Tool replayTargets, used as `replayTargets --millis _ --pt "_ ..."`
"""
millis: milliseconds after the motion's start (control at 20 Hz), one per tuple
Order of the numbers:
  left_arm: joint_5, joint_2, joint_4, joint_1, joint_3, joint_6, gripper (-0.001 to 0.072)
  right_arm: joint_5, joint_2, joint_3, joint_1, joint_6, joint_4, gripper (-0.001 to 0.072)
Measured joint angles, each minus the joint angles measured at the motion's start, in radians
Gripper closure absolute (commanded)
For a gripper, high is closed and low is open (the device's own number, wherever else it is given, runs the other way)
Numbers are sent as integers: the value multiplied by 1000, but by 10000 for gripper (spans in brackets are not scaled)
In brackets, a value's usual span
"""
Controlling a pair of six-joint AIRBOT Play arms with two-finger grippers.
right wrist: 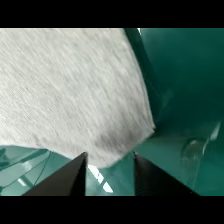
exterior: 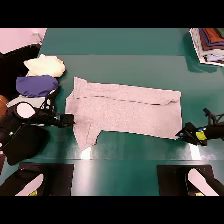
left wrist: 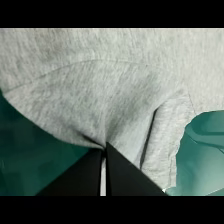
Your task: Fold the shirts.
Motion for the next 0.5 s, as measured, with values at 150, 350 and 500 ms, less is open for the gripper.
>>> replayTargets --millis 150,350,500 --pt "-15 1 19 0 1 0 686 -59 0 -8 59 -3 21 701" --pt "-103 8 84 0 1 0 687 -58 2 26 125 -8 -10 702" --pt "-179 79 117 0 1 -5 687 40 55 60 155 -9 -82 702"
